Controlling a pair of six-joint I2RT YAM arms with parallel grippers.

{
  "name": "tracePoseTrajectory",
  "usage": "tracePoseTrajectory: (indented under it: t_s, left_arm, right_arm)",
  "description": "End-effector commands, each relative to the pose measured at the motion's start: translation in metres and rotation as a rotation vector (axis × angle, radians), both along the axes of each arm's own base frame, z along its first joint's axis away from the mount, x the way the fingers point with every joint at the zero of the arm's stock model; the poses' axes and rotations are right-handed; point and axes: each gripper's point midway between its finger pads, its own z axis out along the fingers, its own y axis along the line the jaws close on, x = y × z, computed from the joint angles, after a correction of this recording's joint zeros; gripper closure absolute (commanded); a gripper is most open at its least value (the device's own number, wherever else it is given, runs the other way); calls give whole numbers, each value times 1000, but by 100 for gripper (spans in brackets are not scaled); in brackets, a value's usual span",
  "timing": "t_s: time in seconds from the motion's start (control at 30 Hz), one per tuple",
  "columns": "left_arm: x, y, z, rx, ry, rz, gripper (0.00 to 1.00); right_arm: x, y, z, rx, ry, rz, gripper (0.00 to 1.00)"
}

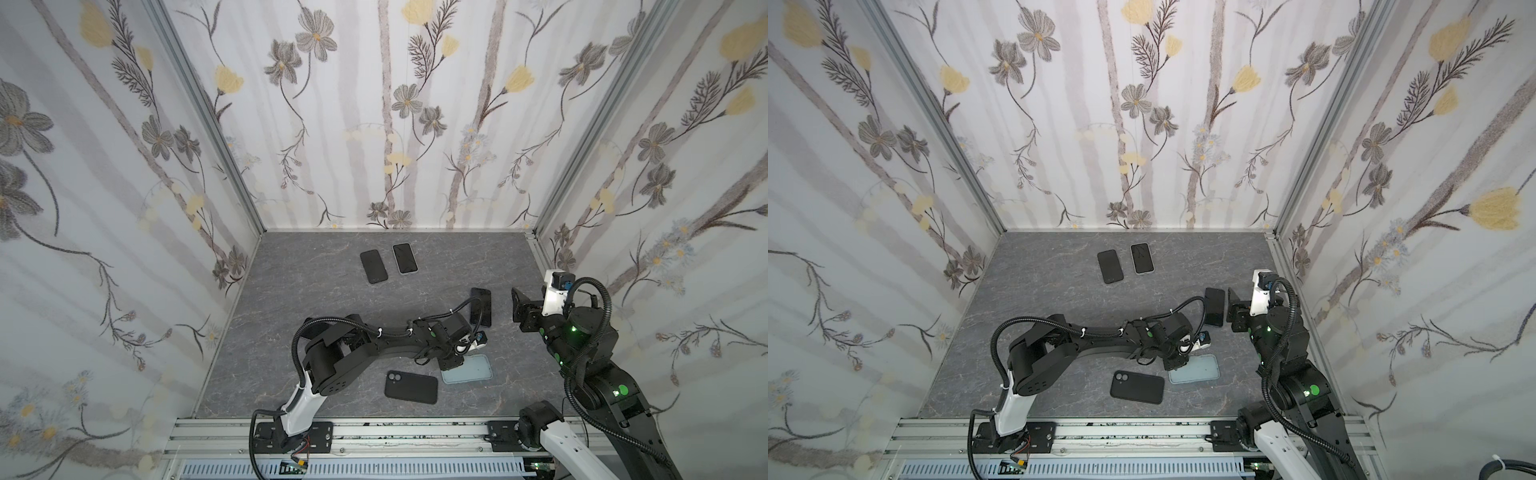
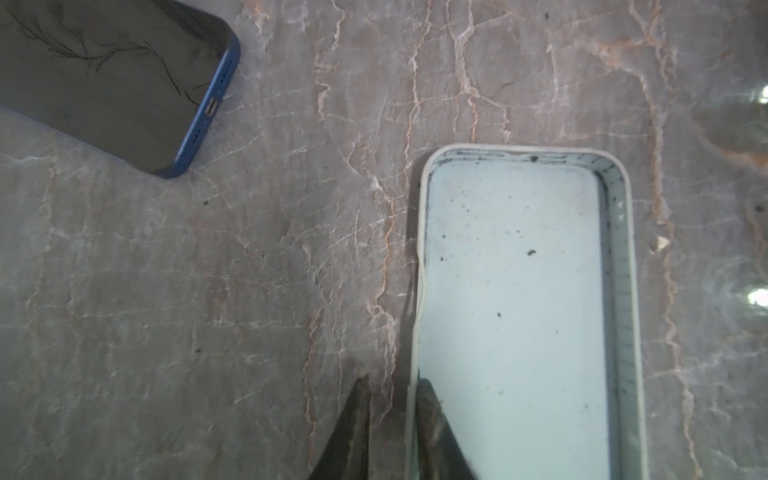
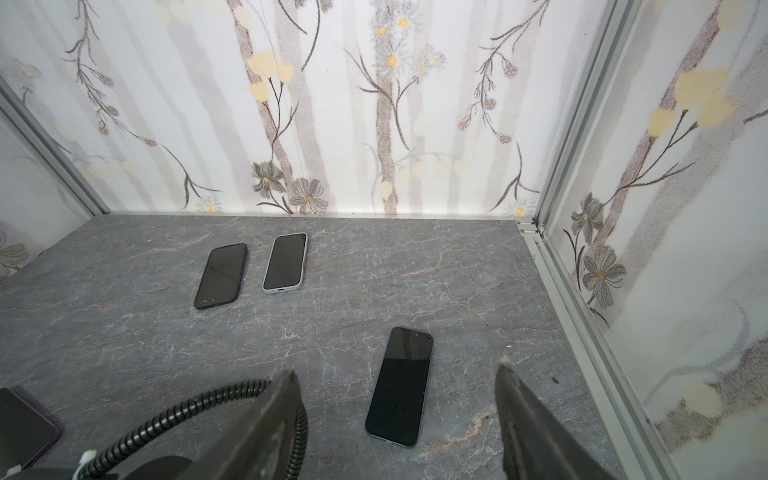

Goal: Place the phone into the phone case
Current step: 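Move the left gripper over the empty pale blue case while right gripper withdraws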

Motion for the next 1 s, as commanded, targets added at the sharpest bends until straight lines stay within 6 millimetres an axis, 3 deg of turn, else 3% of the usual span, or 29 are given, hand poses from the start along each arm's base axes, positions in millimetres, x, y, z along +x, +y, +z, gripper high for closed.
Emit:
tracePoseTrajectory:
  t_s: [0.0,0.13,0.43,0.97]
  left_arm:
    - [4,10,2,33,-17,-14,83]
    - [10,16,3,42,-16,-4,90]
    - [36,42,6,60,-29,45,93]
    - [103,127,4,171,-118,114,98]
  right_arm:
    - [3,0,0,-10,-3,-7,27]
    - [5,1,-1,4,-3,-4,27]
    - [9,6,-10,22,16,9,27]
    - [19,20,-5,43,28,65,27]
